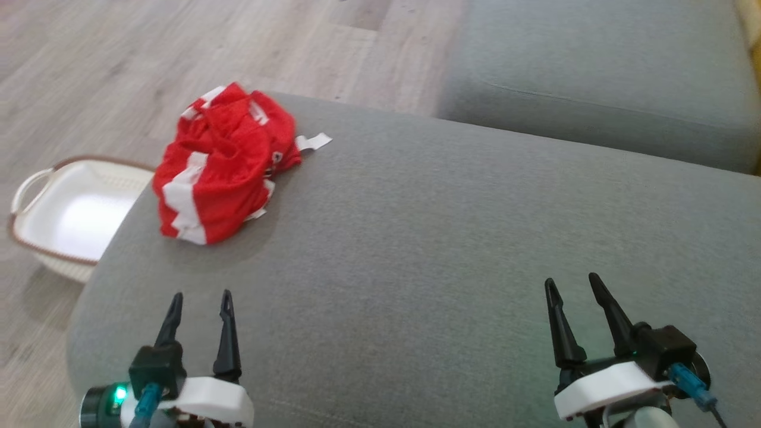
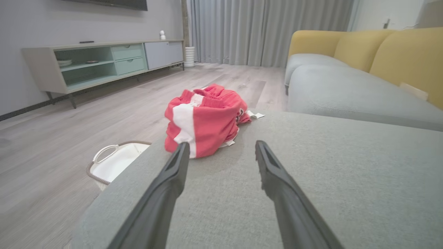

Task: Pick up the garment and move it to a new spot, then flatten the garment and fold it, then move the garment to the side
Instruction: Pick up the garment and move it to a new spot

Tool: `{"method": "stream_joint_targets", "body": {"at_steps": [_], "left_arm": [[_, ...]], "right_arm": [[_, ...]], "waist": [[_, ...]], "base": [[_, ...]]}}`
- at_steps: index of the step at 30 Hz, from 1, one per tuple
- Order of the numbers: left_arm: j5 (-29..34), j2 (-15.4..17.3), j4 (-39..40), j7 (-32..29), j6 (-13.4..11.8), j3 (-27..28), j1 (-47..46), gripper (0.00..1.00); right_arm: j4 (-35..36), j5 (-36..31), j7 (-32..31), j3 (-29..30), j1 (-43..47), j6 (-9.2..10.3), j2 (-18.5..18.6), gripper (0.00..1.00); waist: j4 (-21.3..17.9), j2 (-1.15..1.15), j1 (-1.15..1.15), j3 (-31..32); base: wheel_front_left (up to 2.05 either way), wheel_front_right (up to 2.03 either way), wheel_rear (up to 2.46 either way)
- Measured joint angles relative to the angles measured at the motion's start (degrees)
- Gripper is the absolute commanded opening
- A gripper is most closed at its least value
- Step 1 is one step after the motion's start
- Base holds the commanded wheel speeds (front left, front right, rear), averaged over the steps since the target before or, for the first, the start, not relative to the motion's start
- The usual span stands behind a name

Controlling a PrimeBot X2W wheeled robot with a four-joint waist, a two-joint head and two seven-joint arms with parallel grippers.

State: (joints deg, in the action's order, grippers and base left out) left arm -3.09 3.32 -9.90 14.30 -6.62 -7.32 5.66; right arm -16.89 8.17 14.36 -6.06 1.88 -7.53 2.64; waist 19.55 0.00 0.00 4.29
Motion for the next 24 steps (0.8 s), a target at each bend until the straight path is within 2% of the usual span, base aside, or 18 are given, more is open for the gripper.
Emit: {"method": "stream_joint_targets", "body": {"at_steps": [6, 11, 14, 16, 17, 20, 24], "left_arm": [[0.27, 0.01, 0.43, 0.0, -0.01, 0.38, -0.01, 1.0], [-0.08, 0.21, 1.57, 0.0, 1.3, 0.7, -0.87, 1.0], [0.31, 1.01, 3.68, 0.0, 2.04, 1.01, -4.41, 1.0], [0.59, 2.34, 4.17, 0.01, 2.91, 1.4, -8.66, 1.0], [0.59, 4.16, 3.07, 0.22, 4.0, 2.14, -14.19, 1.0], [0.54, 6.49, -1.6, -0.25, 6.36, 2.69, -23.59, 1.0], [-0.86, 7.92, -10.72, -5.02, 9.93, 2.64, -37.83, 1.0]], "right_arm": [[-0.03, 0.0, 0.0, 0.47, 0.0, 0.0, -0.02, 1.0], [-0.21, -0.03, 0.0, 1.57, 0.0, 0.0, -0.03, 1.0], [-0.19, -1.11, 0.0, 1.75, -0.13, 0.0, -0.04, 1.0], [-0.14, -2.41, 0.0, 1.92, -0.66, 0.0, -0.04, 1.0], [-0.14, -3.61, 0.0, 2.07, -1.8, 0.0, -0.04, 1.0], [-0.03, -5.58, 0.0, 2.25, -3.95, 0.0, 0.1, 1.0], [0.53, -7.05, 0.0, 2.9, -5.69, 0.0, 2.29, 1.0]], "waist": [[3.01, 0.0, 0.0, -0.93], [4.28, 0.0, 0.0, -2.22], [4.6, 0.0, 0.0, -3.81], [4.45, 0.0, 0.0, -5.44], [4.11, 0.0, 0.0, -7.34], [3.43, 0.0, 0.0, -10.38], [2.59, 0.0, 0.0, -14.93]], "base": [[0.0, 0.0, 0.0], [0.0, 0.0, 0.0], [0.0, 0.0, 0.0], [0.0, 0.0, 0.0], [0.0, 0.0, 0.0], [0.0, 0.0, 0.0], [0.0, 0.0, 0.0]]}}
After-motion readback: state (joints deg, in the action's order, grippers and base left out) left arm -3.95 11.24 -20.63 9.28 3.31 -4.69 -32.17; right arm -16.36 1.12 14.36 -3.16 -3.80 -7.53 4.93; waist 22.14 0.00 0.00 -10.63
